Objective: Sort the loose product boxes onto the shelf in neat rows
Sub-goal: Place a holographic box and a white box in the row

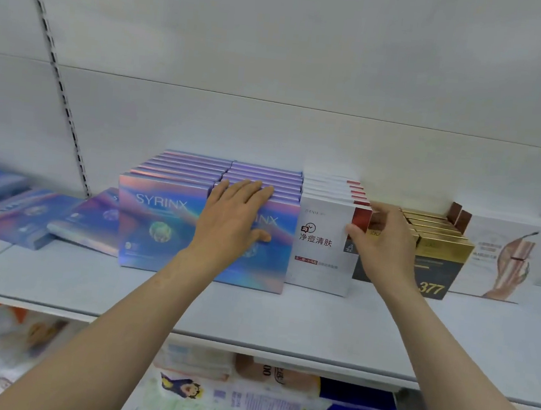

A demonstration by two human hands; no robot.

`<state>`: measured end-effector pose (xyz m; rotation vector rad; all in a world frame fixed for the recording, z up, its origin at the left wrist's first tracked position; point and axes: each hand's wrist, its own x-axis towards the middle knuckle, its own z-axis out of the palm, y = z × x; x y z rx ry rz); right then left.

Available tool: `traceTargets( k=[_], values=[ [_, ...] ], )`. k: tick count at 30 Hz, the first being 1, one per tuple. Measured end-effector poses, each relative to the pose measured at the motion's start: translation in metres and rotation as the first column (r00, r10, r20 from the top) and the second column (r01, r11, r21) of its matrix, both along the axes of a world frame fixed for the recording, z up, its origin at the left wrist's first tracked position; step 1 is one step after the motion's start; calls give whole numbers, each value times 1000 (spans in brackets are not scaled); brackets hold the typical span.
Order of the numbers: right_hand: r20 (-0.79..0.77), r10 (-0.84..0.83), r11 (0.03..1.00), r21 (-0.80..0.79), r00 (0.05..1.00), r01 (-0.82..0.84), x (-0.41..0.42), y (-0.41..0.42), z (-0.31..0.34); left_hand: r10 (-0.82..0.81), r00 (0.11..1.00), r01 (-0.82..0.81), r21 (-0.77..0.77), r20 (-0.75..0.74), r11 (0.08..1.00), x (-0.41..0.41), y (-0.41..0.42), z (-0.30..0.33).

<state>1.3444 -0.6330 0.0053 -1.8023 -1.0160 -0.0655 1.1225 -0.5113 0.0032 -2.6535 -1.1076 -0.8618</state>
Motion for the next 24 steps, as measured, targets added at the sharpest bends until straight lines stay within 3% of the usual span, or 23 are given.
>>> traceTargets(
  k=[4,15,20,24],
  values=[
    [72,10,996,-93,997,-3,-4,8,-6,-7,1000,7,41,1,999,-1,1,-2],
    [153,-43,984,-162,987,68,-17,8,0,-10,1000,10,21,-9,1000,-1,-1,1],
    [290,-86,926,-330,953,184,-36,3,28,-80,997,79,-115,-3,990,-12,-1,20],
    [422,1,932,-330,906,152,-77,5,74,-128,985,152,-242,114,958,-53,8,58]
  ],
)
